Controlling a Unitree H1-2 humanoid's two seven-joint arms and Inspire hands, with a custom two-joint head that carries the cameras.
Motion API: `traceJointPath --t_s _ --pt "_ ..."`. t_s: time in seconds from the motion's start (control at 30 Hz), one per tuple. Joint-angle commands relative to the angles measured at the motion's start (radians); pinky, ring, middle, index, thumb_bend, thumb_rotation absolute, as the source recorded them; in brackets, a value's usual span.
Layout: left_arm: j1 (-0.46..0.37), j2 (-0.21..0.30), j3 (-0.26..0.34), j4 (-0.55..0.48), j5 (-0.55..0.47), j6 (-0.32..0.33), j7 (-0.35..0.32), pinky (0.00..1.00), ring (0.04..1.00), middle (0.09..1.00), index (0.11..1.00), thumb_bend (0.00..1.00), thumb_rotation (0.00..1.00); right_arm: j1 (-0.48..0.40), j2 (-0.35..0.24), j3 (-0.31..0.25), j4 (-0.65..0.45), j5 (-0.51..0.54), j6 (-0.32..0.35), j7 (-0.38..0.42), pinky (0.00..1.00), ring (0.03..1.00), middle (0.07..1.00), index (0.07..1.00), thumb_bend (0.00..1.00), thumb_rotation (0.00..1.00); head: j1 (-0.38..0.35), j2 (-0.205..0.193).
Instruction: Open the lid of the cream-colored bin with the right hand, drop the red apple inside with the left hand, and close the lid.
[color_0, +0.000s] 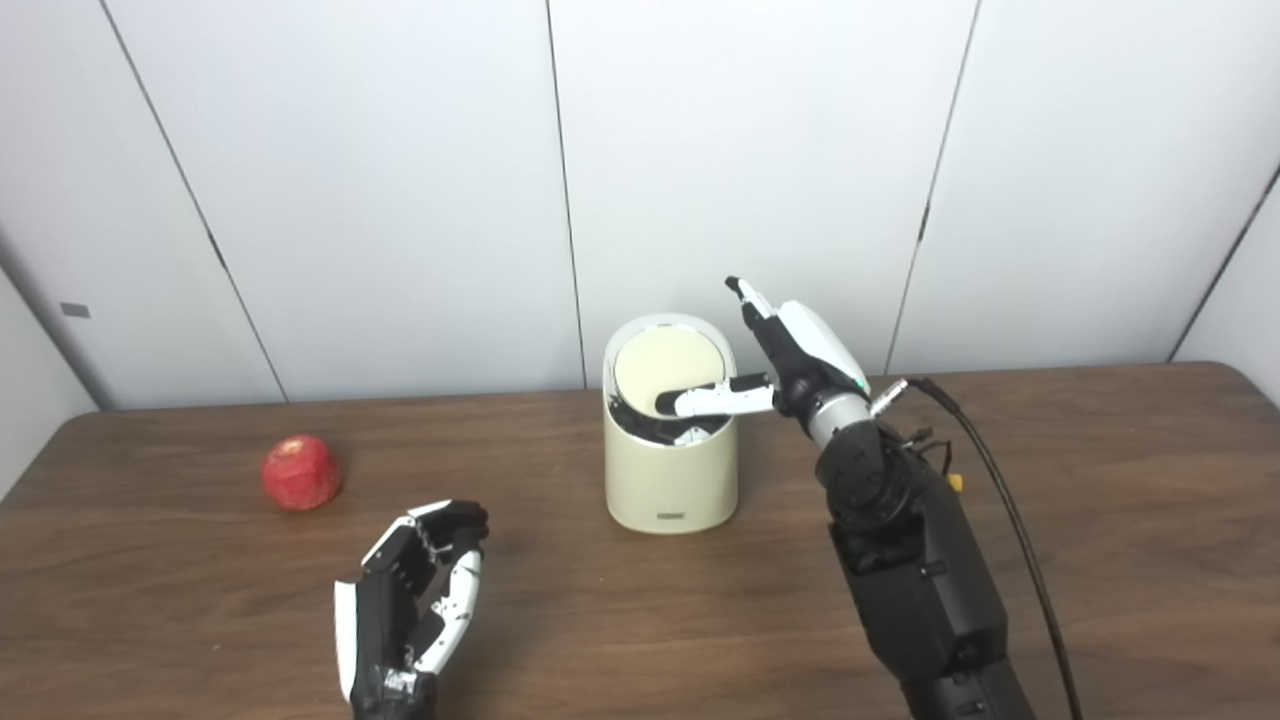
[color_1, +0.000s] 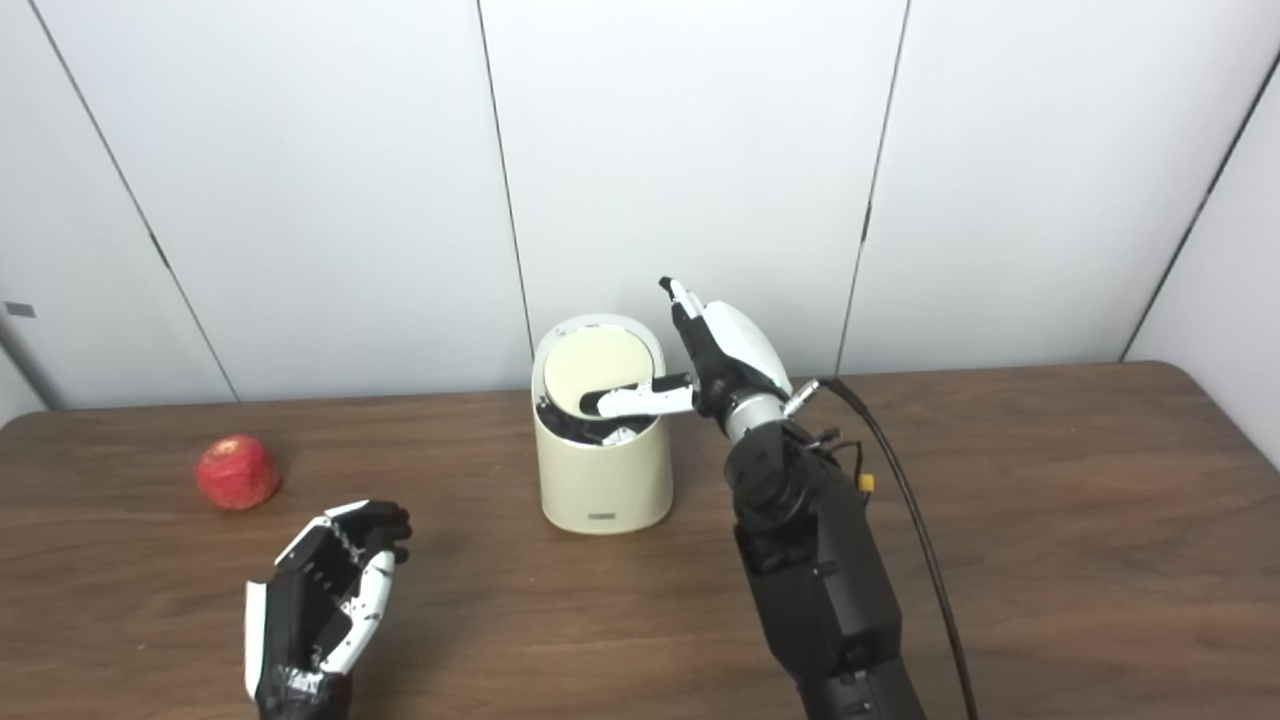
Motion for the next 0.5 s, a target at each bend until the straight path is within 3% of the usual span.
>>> traceJointPath --t_s 0.0,0.47 --pt "0.028 -0.016 -0.016 0.013 0.005 -0.018 -0.001 0.55 0.615 0.62 0.602 0.24 0.19 -0.061 -0.004 0.0 -0.008 -0.009 0.0 -0.034 0.88 0.99 1.0 1.0 0.93 0.48 -0.002 0.001" --pt "0.034 -0.023 -0.022 -0.004 0.015 -0.003 0.006 0.55 0.612 0.617 0.599 0.25 0.2 -0.093 -0.03 0.027 0.066 -0.022 0.0 -0.075 0.86 0.972 0.998 1.0 0.87 0.59 0.002 0.004"
